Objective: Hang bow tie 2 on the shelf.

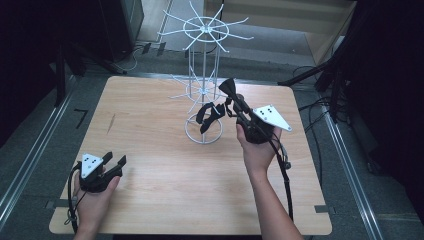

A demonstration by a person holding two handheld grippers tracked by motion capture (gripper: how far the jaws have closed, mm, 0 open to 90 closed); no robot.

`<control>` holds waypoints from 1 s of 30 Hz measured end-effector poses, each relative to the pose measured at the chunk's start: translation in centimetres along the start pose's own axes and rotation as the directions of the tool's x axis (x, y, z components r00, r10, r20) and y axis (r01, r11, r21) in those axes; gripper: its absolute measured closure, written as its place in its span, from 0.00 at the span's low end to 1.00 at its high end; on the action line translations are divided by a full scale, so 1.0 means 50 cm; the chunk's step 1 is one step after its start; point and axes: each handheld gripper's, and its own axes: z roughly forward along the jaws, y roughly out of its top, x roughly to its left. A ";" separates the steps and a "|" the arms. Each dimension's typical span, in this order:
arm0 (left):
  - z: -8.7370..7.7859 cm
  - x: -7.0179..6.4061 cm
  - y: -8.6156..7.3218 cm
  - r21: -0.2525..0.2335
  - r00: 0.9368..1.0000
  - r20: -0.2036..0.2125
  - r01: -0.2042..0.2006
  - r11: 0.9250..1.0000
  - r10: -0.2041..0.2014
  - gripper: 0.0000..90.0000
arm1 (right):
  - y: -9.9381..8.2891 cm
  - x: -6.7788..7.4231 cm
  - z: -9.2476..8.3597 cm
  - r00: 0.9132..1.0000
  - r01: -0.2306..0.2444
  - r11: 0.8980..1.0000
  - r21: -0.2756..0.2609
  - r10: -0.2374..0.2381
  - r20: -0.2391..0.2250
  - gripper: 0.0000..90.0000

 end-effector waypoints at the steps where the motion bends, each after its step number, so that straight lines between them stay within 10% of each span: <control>1: 0.000 0.000 0.000 0.000 1.000 -0.001 0.000 1.000 0.000 0.53 | -0.003 0.002 0.000 1.000 0.005 1.000 -0.002 -0.005 -0.002 0.85; 10: 0.000 0.000 0.000 0.000 1.000 -0.001 0.000 1.000 0.000 0.53 | -0.024 0.018 0.002 0.998 0.051 0.999 -0.004 -0.050 0.035 0.73; 30: 0.000 0.000 0.000 0.001 1.000 -0.001 -0.001 1.000 0.001 0.53 | -0.048 0.002 -0.002 0.996 0.044 0.998 0.054 -0.040 -0.077 0.59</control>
